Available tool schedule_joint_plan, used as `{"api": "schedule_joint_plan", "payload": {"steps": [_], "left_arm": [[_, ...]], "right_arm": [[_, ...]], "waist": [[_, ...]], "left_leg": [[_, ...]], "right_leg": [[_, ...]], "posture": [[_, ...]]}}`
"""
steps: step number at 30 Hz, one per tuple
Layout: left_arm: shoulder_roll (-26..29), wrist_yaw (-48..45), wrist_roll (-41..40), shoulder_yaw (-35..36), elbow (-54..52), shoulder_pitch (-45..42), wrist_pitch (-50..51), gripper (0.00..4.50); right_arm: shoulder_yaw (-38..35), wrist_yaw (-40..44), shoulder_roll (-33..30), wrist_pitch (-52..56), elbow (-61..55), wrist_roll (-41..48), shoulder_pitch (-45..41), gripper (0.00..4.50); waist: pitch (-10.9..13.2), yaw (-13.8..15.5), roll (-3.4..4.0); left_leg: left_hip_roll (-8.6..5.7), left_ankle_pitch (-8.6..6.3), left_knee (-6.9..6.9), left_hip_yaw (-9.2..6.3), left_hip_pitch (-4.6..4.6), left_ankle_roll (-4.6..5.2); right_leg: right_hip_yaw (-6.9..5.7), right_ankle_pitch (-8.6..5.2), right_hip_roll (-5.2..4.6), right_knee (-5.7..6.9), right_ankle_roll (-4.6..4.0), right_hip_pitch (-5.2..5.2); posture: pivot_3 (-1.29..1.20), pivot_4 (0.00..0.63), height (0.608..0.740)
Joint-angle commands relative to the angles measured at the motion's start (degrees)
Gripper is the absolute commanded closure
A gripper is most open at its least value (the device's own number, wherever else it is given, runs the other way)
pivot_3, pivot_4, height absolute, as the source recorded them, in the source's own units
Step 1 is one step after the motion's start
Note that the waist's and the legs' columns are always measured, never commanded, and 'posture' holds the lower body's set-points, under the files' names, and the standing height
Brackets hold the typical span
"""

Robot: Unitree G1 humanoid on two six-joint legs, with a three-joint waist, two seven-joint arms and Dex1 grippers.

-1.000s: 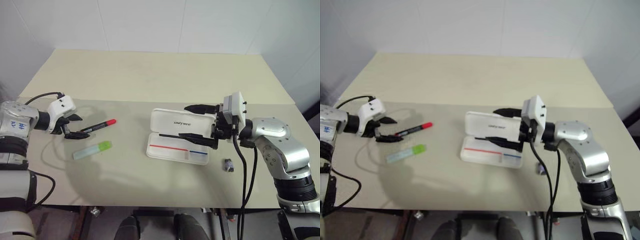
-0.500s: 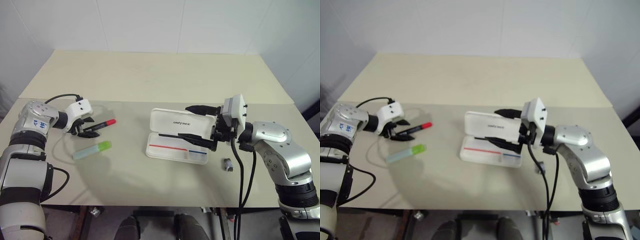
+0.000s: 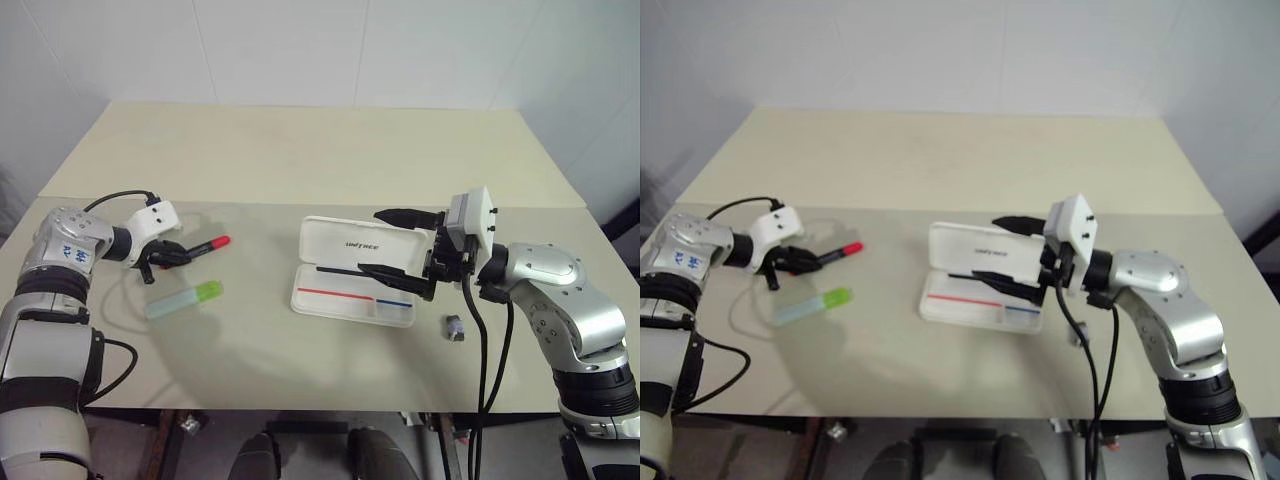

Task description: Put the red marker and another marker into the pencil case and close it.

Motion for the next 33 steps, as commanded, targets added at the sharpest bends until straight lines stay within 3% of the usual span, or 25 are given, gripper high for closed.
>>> {"api": "schedule_joint_plan", "payload": {"steps": [1, 4, 9, 15, 23, 33], "left_arm": [[4.2, -3.9, -1.4, 1.6, -9.8, 2.1, 0.8, 3.94], [5.9, -7.8, -4.7, 3.4, -22.1, 7.2, 5.0, 3.94], [5.6, -11.4, -14.7, 8.3, -50.4, 15.0, 25.5, 3.94], [3.2, -9.9, -20.9, 7.9, -67.0, 17.8, 38.5, 3.94], [-4.5, -7.4, -20.8, 1.0, -68.6, 15.5, 38.8, 3.94], [-16.4, -3.4, -15.5, -7.4, -58.0, 8.5, 30.7, 3.94]], "right_arm": [[-1.0, 1.9, -1.0, 0.3, 0.0, 1.6, -0.8, 0.0], [-0.3, 2.6, -0.6, -1.2, 2.1, 0.3, -1.2, 0.0], [0.5, 3.2, 0.4, -3.4, 5.7, -1.3, -2.4, 0.0], [0.2, 3.5, 0.4, -1.4, 7.4, -0.8, -3.3, 0.0], [-2.9, 7.2, -6.4, -5.4, 6.3, -3.6, 3.2, 0.0], [-9.6, 4.8, -10.7, -5.2, 3.5, -3.4, 10.1, 0.0]], "waist": [[0.0, -0.1, -0.02], [0.0, 0.1, -0.02], [0.0, 0.3, -0.04], [0.0, 0.1, -0.04], [0.0, 0.3, -0.04], [0.0, 0.0, -0.04]], "left_leg": [[0.0, 0.0, -0.01, 0.0, -0.01, 0.0], [0.0, -0.02, -0.06, 0.01, -0.05, 0.01], [0.01, -0.03, 0.0, -0.02, -0.12, 0.02], [0.0, -0.03, 0.03, -0.02, -0.04, 0.02], [-0.03, -0.03, 0.05, -0.01, -0.03, 0.02], [-0.07, -0.05, 0.11, 0.14, 0.11, 0.06]], "right_leg": [[0.0, 0.0, 0.0, -0.01, 0.0, 0.0], [0.01, -0.01, -0.01, -0.11, -0.01, 0.0], [0.02, -0.02, -0.02, -0.07, -0.02, 0.0], [0.09, -0.02, 0.01, -0.01, -0.01, 0.01], [0.26, -0.03, 0.08, -0.06, 0.03, 0.05], [0.59, 0.03, 0.12, -0.08, 0.15, 0.12]], "posture": [[0.0, 0.15, 0.74], [0.0, 0.15, 0.74], [0.0, 0.15, 0.74], [0.0, 0.15, 0.74], [0.0, 0.15, 0.74], [0.0, 0.15, 0.74]]}}
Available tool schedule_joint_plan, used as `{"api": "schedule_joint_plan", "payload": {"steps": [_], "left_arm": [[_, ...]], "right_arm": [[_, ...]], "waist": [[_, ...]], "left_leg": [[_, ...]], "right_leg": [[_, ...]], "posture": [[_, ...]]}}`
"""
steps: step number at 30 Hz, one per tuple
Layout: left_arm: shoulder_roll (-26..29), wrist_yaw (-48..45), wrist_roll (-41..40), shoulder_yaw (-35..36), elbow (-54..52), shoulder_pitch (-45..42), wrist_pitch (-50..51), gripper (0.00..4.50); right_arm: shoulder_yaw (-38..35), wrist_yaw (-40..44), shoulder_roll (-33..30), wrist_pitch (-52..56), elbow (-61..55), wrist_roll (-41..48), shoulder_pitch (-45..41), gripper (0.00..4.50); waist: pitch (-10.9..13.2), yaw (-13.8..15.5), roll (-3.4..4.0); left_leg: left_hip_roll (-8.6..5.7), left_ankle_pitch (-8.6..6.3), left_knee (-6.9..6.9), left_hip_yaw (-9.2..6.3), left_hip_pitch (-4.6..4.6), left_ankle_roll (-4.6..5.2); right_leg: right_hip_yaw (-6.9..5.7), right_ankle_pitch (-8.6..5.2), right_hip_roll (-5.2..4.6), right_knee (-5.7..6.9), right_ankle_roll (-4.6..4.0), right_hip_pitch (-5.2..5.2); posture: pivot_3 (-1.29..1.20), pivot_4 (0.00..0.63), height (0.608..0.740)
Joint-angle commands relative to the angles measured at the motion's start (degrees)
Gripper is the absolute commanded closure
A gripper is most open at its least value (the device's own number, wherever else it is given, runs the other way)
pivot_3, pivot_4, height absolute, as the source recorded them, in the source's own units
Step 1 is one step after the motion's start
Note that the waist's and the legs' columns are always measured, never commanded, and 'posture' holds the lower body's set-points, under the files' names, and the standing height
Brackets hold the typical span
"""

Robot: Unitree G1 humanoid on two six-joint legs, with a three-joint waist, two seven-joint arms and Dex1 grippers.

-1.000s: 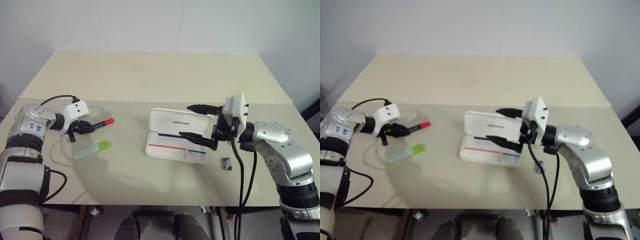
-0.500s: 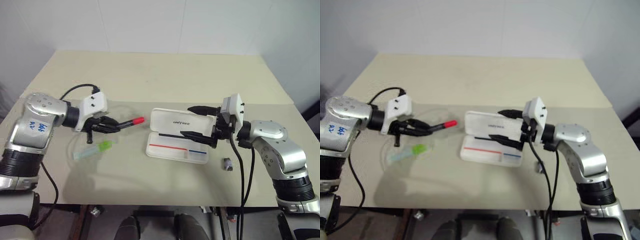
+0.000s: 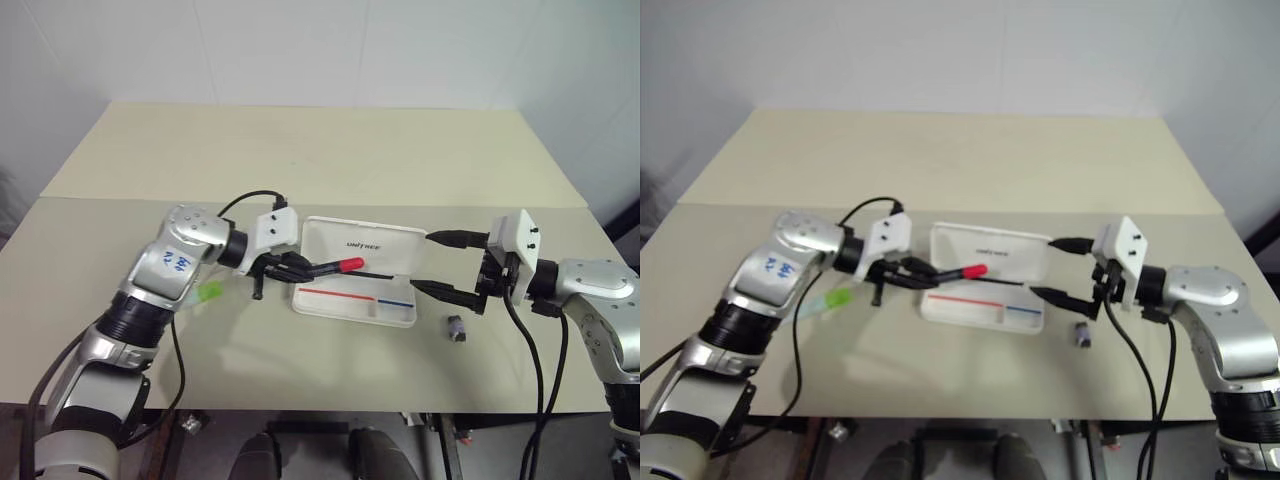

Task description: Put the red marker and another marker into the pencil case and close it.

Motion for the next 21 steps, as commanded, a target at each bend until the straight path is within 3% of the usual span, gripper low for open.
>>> {"api": "schedule_joint_plan", "payload": {"steps": [1, 6, 21], "left_arm": [[-2.9, 1.6, 1.9, -1.1, 3.5, -3.6, -3.4, 3.94], [-7.0, 1.4, 5.2, -4.6, 11.4, -7.0, -8.8, 3.94], [-12.8, 2.7, 11.0, -7.5, 17.9, -7.8, -14.4, 3.94]], "right_arm": [[-2.8, -1.8, -0.6, 0.1, -4.3, 0.9, 0.9, 0.0], [-5.1, -5.8, -0.2, 3.8, -9.1, 3.1, 4.0, 0.0], [-7.9, -12.0, 0.3, 7.4, -16.6, 5.4, 8.5, 0.0]], "waist": [[0.0, 0.0, 0.01], [0.0, 0.2, 0.0], [0.0, 0.2, 0.0]], "left_leg": [[0.0, 0.0, 0.0, 0.01, 0.0, 0.0], [0.0, 0.0, 0.01, 0.02, 0.0, 0.0], [-0.01, -0.02, 0.0, 0.05, -0.01, 0.04]], "right_leg": [[0.03, 0.01, 0.01, 0.0, 0.01, -0.01], [0.05, 0.02, 0.01, -0.03, 0.03, 0.01], [0.11, 0.02, 0.02, -0.09, 0.05, 0.01]], "posture": [[0.0, 0.15, 0.74], [0.0, 0.15, 0.74], [0.0, 0.15, 0.74]]}}
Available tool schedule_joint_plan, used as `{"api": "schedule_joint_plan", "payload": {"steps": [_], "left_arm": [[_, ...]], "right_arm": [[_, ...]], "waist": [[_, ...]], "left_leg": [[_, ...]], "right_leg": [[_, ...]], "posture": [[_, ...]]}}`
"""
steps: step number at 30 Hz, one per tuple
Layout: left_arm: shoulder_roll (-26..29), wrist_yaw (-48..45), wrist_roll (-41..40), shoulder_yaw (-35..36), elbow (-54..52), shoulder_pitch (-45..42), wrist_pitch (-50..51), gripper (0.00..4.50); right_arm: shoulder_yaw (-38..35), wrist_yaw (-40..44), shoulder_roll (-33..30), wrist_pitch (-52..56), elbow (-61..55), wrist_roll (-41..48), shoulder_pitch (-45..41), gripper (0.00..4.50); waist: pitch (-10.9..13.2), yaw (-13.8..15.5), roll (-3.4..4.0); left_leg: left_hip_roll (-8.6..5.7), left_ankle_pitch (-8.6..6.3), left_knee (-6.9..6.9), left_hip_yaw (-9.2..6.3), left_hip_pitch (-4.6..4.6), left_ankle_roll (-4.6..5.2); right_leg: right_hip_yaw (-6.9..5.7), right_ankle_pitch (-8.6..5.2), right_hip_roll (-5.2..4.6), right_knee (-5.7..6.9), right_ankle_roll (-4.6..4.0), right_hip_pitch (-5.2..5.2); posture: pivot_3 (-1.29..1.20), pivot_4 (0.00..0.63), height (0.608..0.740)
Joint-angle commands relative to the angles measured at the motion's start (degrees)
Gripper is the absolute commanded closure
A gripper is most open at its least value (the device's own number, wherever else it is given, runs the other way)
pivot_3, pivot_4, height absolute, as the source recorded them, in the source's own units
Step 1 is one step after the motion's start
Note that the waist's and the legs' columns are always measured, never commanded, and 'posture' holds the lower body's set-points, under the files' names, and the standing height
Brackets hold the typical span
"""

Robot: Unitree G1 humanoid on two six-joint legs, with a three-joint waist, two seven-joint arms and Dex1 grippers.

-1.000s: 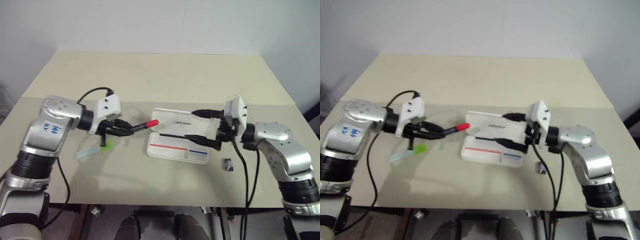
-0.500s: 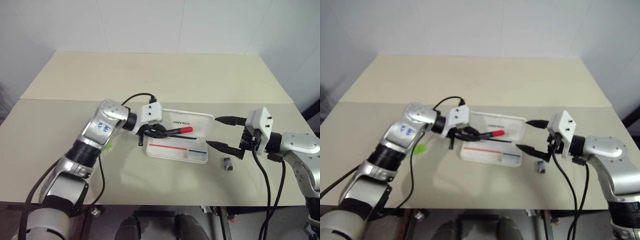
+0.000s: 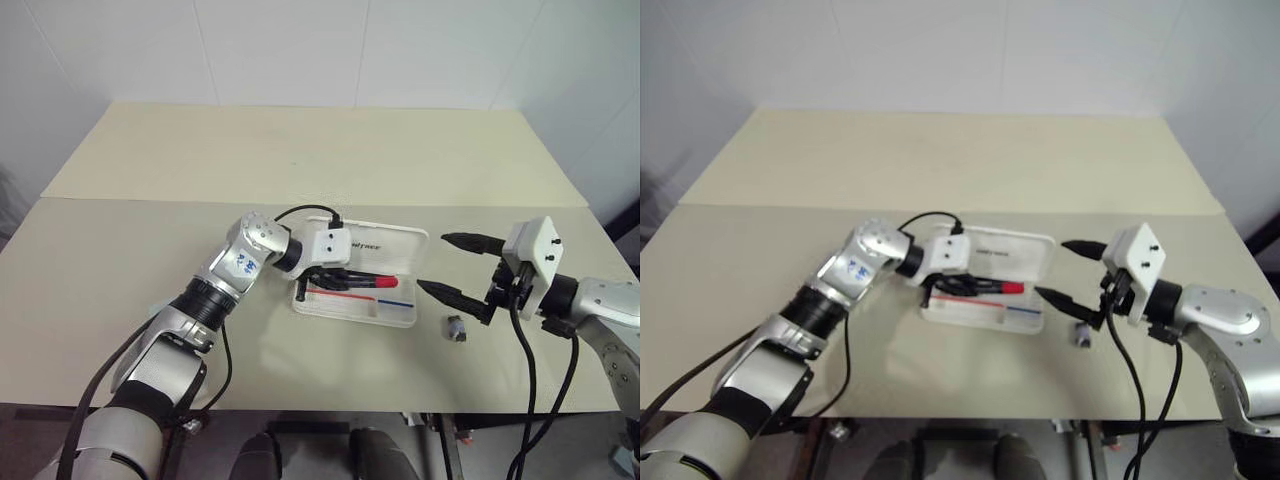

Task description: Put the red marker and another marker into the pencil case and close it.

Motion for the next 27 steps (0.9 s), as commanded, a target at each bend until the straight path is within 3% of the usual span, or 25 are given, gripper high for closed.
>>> {"api": "schedule_joint_plan", "payload": {"steps": [1, 7, 19, 24, 27], "left_arm": [[-0.7, 0.6, 0.6, 0.6, -0.1, -1.3, -1.6, 3.59], [-1.5, 0.1, -0.7, 2.2, -2.8, -1.6, -2.7, 1.68], [1.7, -2.4, -5.5, 6.0, -15.6, 1.8, 5.1, 1.68], [8.6, -4.4, -10.7, 11.2, -22.8, 6.7, 12.7, 0.18], [15.3, -7.8, -15.0, 15.0, -26.0, 9.3, 18.0, 0.04]], "right_arm": [[-2.0, -1.3, 0.3, 0.0, -2.6, 1.5, 0.0, 0.0], [-0.9, -2.2, 0.9, -0.7, -1.9, 1.4, -1.7, 0.0], [3.3, -0.4, 2.5, -2.8, 2.8, 0.0, -6.1, 0.0], [5.6, 1.3, 3.4, -4.4, 5.6, -0.6, -8.5, 0.0], [6.6, 3.0, 3.7, -5.4, 7.3, -0.8, -10.1, 0.0]], "waist": [[0.0, 0.0, 0.0], [0.0, 0.0, 0.0], [0.0, -0.1, 0.01], [0.0, -0.4, 0.01], [0.0, -0.3, 0.01]], "left_leg": [[0.0, 0.0, 0.0, 0.01, 0.0, 0.0], [0.0, 0.0, 0.0, 0.0, -0.01, 0.0], [0.0, 0.0, 0.0, 0.01, 0.05, 0.0], [0.02, 0.0, -0.02, 0.02, 0.07, 0.0], [0.02, 0.0, -0.01, 0.02, 0.07, 0.0]], "right_leg": [[0.0, 0.0, 0.0, -0.01, 0.0, 0.0], [0.0, 0.0, 0.0, -0.02, 0.01, 0.0], [0.02, 0.01, 0.01, 0.04, 0.02, 0.02], [0.04, 0.0, 0.02, 0.06, 0.01, 0.02], [0.03, 0.0, 0.02, 0.07, 0.01, 0.01]], "posture": [[0.0, 0.15, 0.74], [0.0, 0.15, 0.74], [0.0, 0.15, 0.74], [0.0, 0.15, 0.74], [0.0, 0.15, 0.74]]}}
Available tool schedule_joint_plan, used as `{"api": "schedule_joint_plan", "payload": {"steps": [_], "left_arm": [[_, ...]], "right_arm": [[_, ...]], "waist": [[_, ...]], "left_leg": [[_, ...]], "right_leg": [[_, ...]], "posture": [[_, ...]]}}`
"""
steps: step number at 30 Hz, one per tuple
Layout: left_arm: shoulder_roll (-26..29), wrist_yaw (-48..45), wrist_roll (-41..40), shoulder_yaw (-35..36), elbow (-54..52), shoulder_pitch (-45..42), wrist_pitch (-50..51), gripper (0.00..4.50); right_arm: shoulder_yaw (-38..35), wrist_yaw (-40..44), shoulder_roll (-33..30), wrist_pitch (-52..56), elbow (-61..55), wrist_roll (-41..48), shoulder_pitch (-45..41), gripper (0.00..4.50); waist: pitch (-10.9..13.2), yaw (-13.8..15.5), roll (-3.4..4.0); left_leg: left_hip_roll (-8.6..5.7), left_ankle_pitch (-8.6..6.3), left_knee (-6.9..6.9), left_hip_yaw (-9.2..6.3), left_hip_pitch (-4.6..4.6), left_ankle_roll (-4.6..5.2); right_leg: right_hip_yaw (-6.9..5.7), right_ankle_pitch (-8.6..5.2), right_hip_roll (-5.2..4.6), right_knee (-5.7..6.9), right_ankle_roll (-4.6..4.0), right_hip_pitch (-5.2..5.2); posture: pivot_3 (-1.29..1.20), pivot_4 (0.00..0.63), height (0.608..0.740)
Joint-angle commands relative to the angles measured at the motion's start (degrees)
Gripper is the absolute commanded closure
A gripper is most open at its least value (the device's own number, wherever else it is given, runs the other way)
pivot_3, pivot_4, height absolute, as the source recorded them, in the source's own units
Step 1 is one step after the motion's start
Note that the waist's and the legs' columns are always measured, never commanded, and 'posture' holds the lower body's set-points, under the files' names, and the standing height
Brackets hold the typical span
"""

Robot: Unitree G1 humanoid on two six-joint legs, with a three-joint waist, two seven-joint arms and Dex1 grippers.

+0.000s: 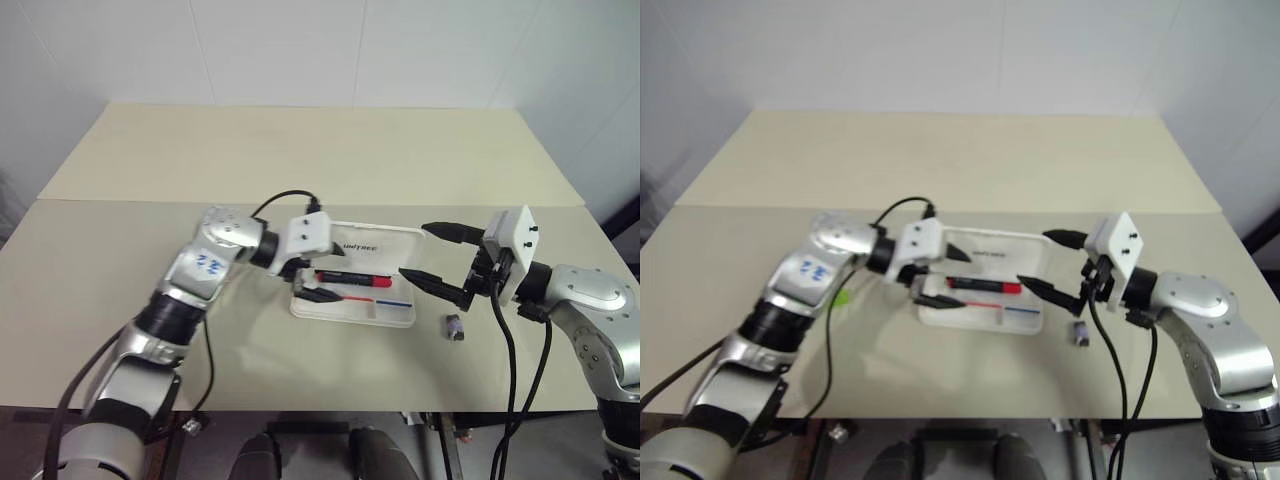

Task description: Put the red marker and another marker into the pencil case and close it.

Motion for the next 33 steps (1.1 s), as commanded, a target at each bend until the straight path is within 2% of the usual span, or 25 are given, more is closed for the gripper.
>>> {"api": "schedule_joint_plan", "payload": {"steps": [1, 4, 7, 10, 15, 21, 25, 33], "left_arm": [[6.2, -4.1, -6.3, 5.8, -5.6, 1.7, 6.3, 0.04], [13.8, -10.2, -13.4, 10.5, -11.0, 5.9, 10.4, 0.04], [20.1, -11.5, -17.2, 14.5, -13.2, 9.4, 14.2, 0.04], [26.5, -9.6, -13.8, 17.7, -9.3, 13.5, 10.3, 0.04], [32.1, -3.8, -6.7, 19.7, 2.2, 17.9, -0.7, 0.04], [33.5, -0.5, -1.4, 18.6, 10.2, 21.0, -9.3, 0.04], [32.0, -0.4, -1.0, 17.9, 12.1, 21.0, -9.9, 0.04], [28.9, 0.2, 2.9, 12.2, 16.9, 18.9, -15.3, 0.04]], "right_arm": [[0.1, 2.1, 0.2, -2.3, 0.7, 0.0, -2.0, 0.0], [0.9, 4.0, 0.4, -3.1, 2.5, 0.1, -4.0, 0.0], [1.6, 6.2, 0.5, -3.8, 3.5, 0.5, -5.9, 0.0], [2.3, 9.0, 0.6, -3.8, 3.3, 2.0, -7.9, 0.0], [3.9, 12.8, 0.8, -2.8, 2.4, 3.7, -11.3, 0.0], [4.7, 13.1, 1.3, -2.5, 2.8, 3.6, -13.3, 0.0], [4.6, 12.6, 1.5, -2.6, 3.0, 2.9, -13.0, 0.0], [4.1, 11.3, 1.5, -1.9, 1.9, 2.8, -12.4, 0.0]], "waist": [[0.0, 0.1, 0.0], [0.0, 0.0, 0.0], [0.0, -0.1, 0.0], [0.0, -0.1, 0.0], [0.0, 0.0, 0.01], [0.0, 0.3, 0.0], [0.0, 0.3, 0.0], [0.0, 0.2, 0.0]], "left_leg": [[0.0, 0.0, 0.0, 0.0, 0.01, 0.0], [0.01, 0.0, -0.01, 0.01, 0.0, 0.0], [0.03, -0.01, -0.05, 0.02, 0.02, 0.01], [0.04, -0.01, -0.05, 0.01, 0.04, 0.01], [0.04, -0.02, -0.04, 0.03, 0.06, 0.01], [0.05, -0.06, -0.07, 0.1, 0.02, 0.08], [0.05, -0.13, -0.1, 0.16, -0.01, 0.11], [0.07, -0.14, -0.08, 0.26, 0.03, 0.12]], "right_leg": [[0.0, 0.0, 0.0, 0.0, 0.0, 0.0], [-0.01, -0.01, -0.01, -0.02, -0.02, 0.0], [-0.02, -0.04, -0.01, -0.04, -0.07, 0.0], [-0.05, -0.06, -0.01, -0.01, -0.11, 0.0], [-0.04, -0.06, -0.03, -0.02, -0.14, -0.01], [-0.06, -0.1, -0.09, -0.07, -0.21, -0.04], [-0.06, -0.12, -0.11, -0.09, -0.24, -0.08], [-0.04, -0.12, -0.11, -0.03, -0.23, -0.11]], "posture": [[0.0, 0.15, 0.74], [0.0, 0.15, 0.74], [0.0, 0.15, 0.74], [0.0, 0.15, 0.74], [0.0, 0.15, 0.74], [0.0, 0.15, 0.74], [0.0, 0.15, 0.74], [0.0, 0.15, 0.74]]}}
